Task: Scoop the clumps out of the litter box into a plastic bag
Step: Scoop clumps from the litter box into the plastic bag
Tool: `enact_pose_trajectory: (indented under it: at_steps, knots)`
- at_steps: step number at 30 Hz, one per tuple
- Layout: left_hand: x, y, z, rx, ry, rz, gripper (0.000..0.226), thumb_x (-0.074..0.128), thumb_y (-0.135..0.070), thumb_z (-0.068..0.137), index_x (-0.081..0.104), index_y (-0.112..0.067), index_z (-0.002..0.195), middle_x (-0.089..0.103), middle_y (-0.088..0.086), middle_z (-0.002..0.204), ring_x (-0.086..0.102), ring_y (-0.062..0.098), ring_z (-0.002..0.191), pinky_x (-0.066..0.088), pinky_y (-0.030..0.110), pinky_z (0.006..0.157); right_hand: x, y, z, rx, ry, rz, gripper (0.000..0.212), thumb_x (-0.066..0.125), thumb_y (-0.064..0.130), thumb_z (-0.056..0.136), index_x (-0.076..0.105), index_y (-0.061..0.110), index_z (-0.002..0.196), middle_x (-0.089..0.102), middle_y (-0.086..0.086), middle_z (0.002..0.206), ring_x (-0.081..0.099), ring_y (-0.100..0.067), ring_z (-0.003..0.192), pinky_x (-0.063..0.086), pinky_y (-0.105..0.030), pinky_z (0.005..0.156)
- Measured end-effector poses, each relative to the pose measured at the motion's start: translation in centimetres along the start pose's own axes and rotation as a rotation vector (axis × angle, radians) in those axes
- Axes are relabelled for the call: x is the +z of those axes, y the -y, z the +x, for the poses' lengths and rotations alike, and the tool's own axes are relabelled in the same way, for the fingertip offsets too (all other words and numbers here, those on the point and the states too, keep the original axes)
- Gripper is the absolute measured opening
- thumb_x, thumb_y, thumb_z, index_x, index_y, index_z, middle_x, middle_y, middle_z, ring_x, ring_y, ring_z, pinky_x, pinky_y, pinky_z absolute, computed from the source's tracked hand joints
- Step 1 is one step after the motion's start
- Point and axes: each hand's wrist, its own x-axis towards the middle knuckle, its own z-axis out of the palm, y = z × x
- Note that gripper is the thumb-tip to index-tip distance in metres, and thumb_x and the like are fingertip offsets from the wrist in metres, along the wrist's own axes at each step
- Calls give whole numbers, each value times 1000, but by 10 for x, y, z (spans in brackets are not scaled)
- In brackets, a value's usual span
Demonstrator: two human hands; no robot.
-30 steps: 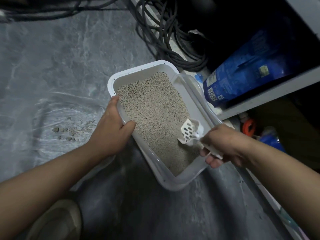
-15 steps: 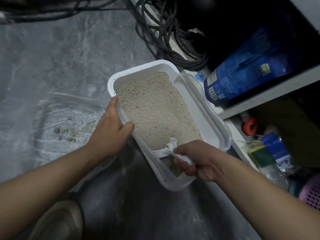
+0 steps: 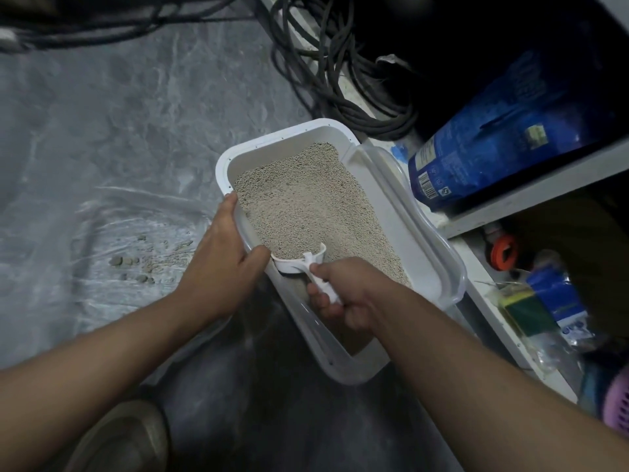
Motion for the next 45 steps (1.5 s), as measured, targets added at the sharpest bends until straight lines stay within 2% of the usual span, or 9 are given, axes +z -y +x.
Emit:
enact_pose_trajectory:
  at_steps: [5,9,13,16,22,29,33,36,45]
  knots:
    - [0,0,-1,3,-4,-6,92,48,-40,77,8,-27,159,36,11,160,46,32,138,44,55,110,10,17,19,-27,35,-114,17,49,19,104,58,6,109,58,-5,59,46,-12,37,31,-18,35]
    - [-1,0,0,-10,-16,6,95,49,-38,76,8,-25,160,37,12,160,48,32,137,44,54,109,22,26,39,-56,-11,-164,19,50,24,103,59,9,97,58,-5,60,45,-13,40,33,-17,39]
    - [-2,0,0,3,-28,-12,97,49,-35,75,9,-20,161,28,7,166,39,26,146,36,50,117,34,17,58,-255,-82,-108,25,57,30,97,62,9,84,54,-6,55,40,-14,37,28,-19,43]
    - [-3,1,0,-5,-24,-16,97,50,-36,74,9,-22,161,31,7,165,42,27,143,38,50,115,34,-2,65,-387,-92,-98,31,59,37,96,62,12,78,53,-7,57,40,-14,37,29,-19,41]
    - [-1,1,2,19,-34,-5,96,49,-36,74,11,-19,160,32,9,164,41,27,144,37,48,116,25,-19,65,-466,-106,-122,35,60,47,93,65,20,71,56,-1,55,42,-14,36,33,-20,39]
    - [-1,1,4,19,-19,45,95,49,-36,77,9,-18,161,37,12,160,48,31,137,43,50,111,12,-30,57,-503,-127,-77,43,61,57,88,62,17,72,52,-4,54,39,-15,38,32,-22,41]
    - [-1,0,4,10,-15,58,94,49,-37,77,9,-19,161,39,13,159,50,32,135,43,51,110,11,-33,53,-524,-144,-14,43,60,51,91,60,11,75,50,-5,54,37,-14,38,31,-21,41]
    - [-1,-1,4,11,-10,56,94,48,-37,77,8,-21,161,40,14,158,49,33,135,43,52,110,10,-36,50,-542,-156,14,37,60,46,94,63,15,73,49,-5,53,37,-13,37,30,-20,40]
    - [2,1,5,-9,-24,49,93,44,-47,72,9,-36,157,55,23,141,58,43,119,48,51,98,7,-38,48,-554,-190,45,39,59,49,94,61,17,71,50,-5,54,38,-15,36,31,-20,41]
